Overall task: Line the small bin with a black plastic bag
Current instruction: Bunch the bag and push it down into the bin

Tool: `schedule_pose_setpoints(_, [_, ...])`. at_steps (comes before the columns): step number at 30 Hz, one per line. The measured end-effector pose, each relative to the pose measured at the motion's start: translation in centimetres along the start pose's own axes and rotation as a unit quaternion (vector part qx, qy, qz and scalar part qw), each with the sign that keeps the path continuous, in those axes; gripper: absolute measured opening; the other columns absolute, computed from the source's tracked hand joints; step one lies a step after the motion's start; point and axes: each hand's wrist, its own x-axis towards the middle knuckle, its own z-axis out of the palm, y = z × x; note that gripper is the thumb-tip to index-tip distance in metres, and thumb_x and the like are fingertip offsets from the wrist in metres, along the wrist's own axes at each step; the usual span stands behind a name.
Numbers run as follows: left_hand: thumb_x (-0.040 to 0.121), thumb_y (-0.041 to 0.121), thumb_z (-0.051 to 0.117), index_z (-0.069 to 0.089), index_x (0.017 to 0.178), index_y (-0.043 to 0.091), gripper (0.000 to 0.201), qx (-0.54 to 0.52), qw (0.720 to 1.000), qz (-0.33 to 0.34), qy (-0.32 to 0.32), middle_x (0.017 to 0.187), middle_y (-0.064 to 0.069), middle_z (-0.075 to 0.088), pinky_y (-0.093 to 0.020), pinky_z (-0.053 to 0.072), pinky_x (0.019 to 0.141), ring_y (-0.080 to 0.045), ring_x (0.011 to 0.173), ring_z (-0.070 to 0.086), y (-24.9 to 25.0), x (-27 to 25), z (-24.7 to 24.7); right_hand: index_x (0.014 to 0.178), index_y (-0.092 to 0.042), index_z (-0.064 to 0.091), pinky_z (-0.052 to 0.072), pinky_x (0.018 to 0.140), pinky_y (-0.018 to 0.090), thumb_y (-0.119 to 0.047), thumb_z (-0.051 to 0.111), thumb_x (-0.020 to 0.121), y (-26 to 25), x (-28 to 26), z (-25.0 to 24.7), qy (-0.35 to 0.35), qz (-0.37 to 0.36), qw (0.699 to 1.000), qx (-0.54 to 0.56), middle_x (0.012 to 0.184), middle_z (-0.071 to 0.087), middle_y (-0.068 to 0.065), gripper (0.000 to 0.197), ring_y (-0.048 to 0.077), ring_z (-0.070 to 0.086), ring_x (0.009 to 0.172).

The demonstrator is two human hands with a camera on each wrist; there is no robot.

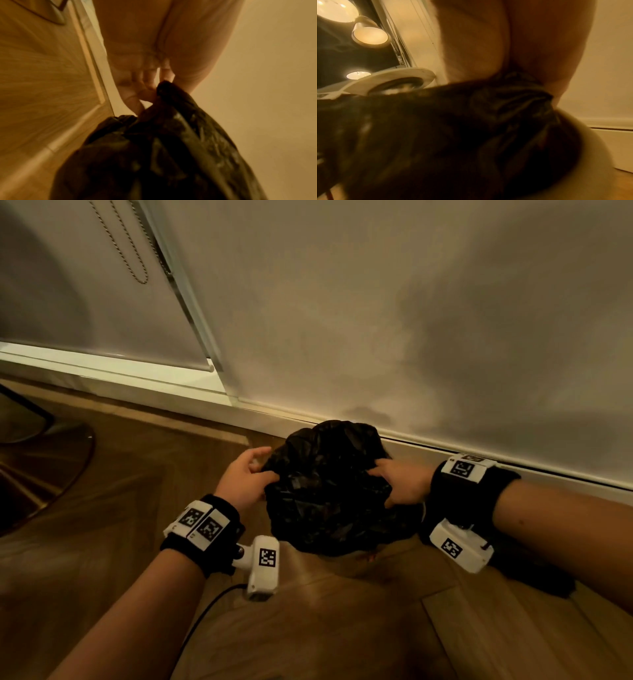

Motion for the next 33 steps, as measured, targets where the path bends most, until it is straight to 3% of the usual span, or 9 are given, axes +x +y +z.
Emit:
schedule_pose_setpoints(5, [0.084, -0.001, 0.064, 0.049, 0.125, 0.038, 0.058, 0.018, 0.989, 0.032, -0.146, 0.129, -0.004, 0.05, -0.036, 0.058, 0.075, -0.021, 0.113, 0.055, 0.2, -1.1, 1.0, 0.146, -0.021, 0.035, 0.032, 0.112, 0.032, -0.015, 0.069, 0.079, -1.7, -1.7, -1.7, 0.11, -0.063, 0.983, 0.13, 0.144, 0.036, 0.003, 0.075, 0.021, 0.038, 0.132])
schedule_pose_setpoints(7, [0.084, 0.002, 0.066, 0.051, 0.126, 0.036, 0.056, 0.127, 0.968, 0.057, -0.208, 0.13, 0.002, 0.052, -0.028, 0.053, 0.087, -0.015, 0.11, 0.056, 0.1, -1.6, 2.2, 0.147, -0.02, 0.033, 0.031, 0.111, 0.029, -0.016, 0.063, 0.084, -2.4, -2.7, -1.1, 0.06, -0.07, 0.992, 0.088, 0.143, 0.035, 0.004, 0.07, 0.022, 0.037, 0.132])
schedule_pose_setpoints(11, [0.082, 0.014, 0.071, 0.046, 0.138, 0.021, 0.062, 0.392, 0.905, 0.071, -0.147, 0.145, -0.004, 0.036, -0.027, 0.033, 0.109, -0.021, 0.131, 0.042, -1.0, -0.7, 3.4, 0.148, -0.021, 0.03, 0.036, 0.106, 0.033, -0.021, 0.054, 0.092, -2.0, -2.7, 1.3, -0.06, -0.017, 0.998, -0.017, 0.14, 0.037, 0.01, 0.061, 0.03, 0.042, 0.128])
schedule_pose_setpoints(14, [0.081, 0.014, 0.072, 0.039, 0.141, 0.02, 0.069, 0.31, 0.946, 0.032, -0.09, 0.145, -0.007, 0.029, -0.03, 0.036, 0.105, -0.029, 0.128, 0.043, -0.4, -0.5, 3.4, 0.142, -0.03, 0.04, 0.04, 0.103, 0.033, -0.038, 0.069, 0.082, -1.1, -2.4, 0.5, 0.02, -0.005, 0.997, 0.076, 0.129, 0.045, 0.006, 0.066, 0.024, 0.048, 0.119])
schedule_pose_setpoints(18, [0.095, 0.036, 0.052, 0.028, 0.143, 0.02, 0.056, 0.024, 0.992, -0.113, -0.05, 0.115, -0.004, 0.052, -0.029, 0.048, 0.061, -0.022, 0.088, 0.058, 0.1, -1.2, 3.0, 0.114, -0.021, 0.045, 0.046, 0.067, 0.023, -0.044, 0.063, 0.086, -0.5, -3.5, -1.4, 0.183, 0.038, 0.844, 0.502, 0.098, 0.059, 0.0, 0.041, 0.01, 0.06, 0.08])
schedule_pose_setpoints(21, [0.096, 0.047, 0.043, 0.04, 0.137, 0.02, 0.049, 0.007, 0.984, -0.158, -0.083, 0.108, 0.001, 0.06, -0.028, 0.044, 0.055, -0.02, 0.083, 0.061, -1.2, -1.8, 2.3, 0.121, -0.014, 0.044, 0.053, 0.064, 0.023, -0.03, 0.06, 0.091, 1.0, -4.3, -0.5, 0.134, 0.069, 0.799, 0.582, 0.105, 0.062, 0.002, 0.037, 0.011, 0.063, 0.084])
schedule_pose_setpoints(25, [0.083, 0.043, 0.067, 0.029, 0.142, 0.024, 0.072, 0.063, 0.978, -0.149, -0.134, 0.125, -0.001, 0.059, -0.03, 0.052, 0.064, -0.019, 0.099, 0.063, -2.7, -1.7, 2.4, 0.146, -0.032, 0.028, 0.046, 0.103, 0.046, -0.043, 0.083, 0.066, 1.7, -4.3, 2.3, 0.107, 0.008, 0.883, 0.457, 0.139, 0.052, 0.001, 0.097, 0.018, 0.055, 0.123])
schedule_pose_setpoints(30, [0.082, 0.051, 0.064, 0.065, 0.096, 0.011, 0.043, 0.261, 0.945, -0.134, -0.143, 0.095, -0.005, 0.068, -0.025, 0.05, 0.065, -0.018, 0.081, 0.065, -0.8, -1.0, 2.2, 0.149, -0.042, -0.001, 0.051, 0.098, 0.036, -0.008, 0.079, 0.074, -0.6, -4.5, -1.3, 0.124, -0.067, 0.886, 0.442, 0.149, 0.027, -0.007, 0.115, 0.011, 0.038, 0.131])
schedule_pose_setpoints(33, [0.087, 0.048, 0.06, 0.068, 0.089, 0.006, 0.043, 0.328, 0.931, -0.104, -0.122, 0.091, -0.01, 0.068, -0.029, 0.048, 0.065, -0.025, 0.084, 0.065, -0.5, -0.9, 2.3, 0.144, -0.055, -0.002, 0.036, 0.112, 0.043, -0.047, 0.084, 0.062, -3.1, -6.9, -2.9, 0.096, -0.087, 0.953, 0.275, 0.158, 0.007, -0.006, 0.119, 0.024, 0.027, 0.142])
